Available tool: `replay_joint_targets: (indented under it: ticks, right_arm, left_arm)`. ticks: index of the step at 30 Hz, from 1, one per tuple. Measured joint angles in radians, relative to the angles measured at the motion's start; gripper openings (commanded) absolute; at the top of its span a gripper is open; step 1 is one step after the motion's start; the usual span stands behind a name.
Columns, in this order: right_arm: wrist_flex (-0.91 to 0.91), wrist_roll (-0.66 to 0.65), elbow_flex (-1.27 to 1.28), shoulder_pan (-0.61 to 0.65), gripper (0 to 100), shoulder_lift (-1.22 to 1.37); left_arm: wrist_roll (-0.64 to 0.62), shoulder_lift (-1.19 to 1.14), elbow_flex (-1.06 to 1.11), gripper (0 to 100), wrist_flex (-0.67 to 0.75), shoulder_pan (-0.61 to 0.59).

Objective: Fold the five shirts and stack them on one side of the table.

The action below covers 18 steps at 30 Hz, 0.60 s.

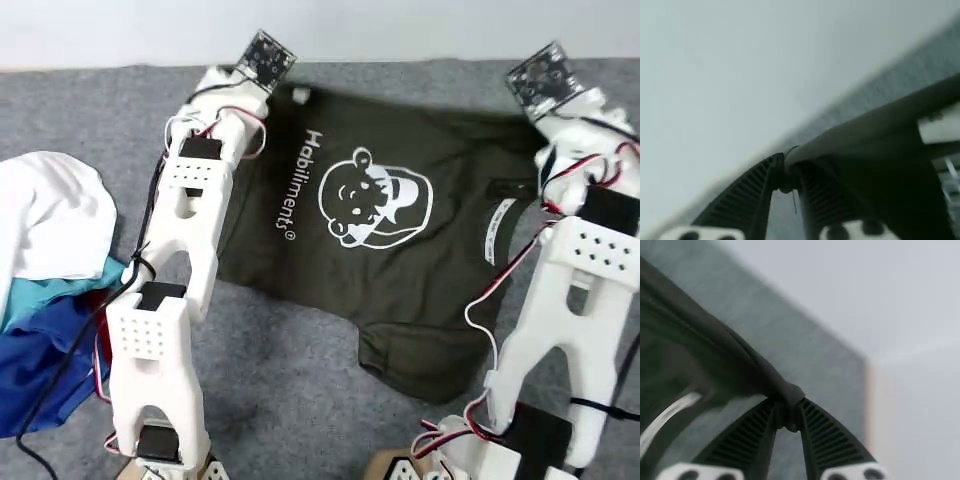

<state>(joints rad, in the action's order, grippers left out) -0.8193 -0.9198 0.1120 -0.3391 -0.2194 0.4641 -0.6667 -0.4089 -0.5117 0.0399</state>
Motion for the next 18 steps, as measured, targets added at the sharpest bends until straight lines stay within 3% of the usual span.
replay_joint_targets:
  ticks: [3,10,18]
  right_arm:
    - [-0.164,-0.017,0.000,0.000,1.0,0.000]
    - [-0.525,-0.040,0.000,0.028,1.0,0.000]
    - [-0.914,-0.040,0.000,0.146,1.0,-0.002]
  left_arm:
    - [0.037,0.023,0.000,0,-0.222,-0.002]
    - [0.304,0.091,0.000,0,-0.681,-0.003]
    - [0.471,0.123,-0.008,0,-0.959,-0.038]
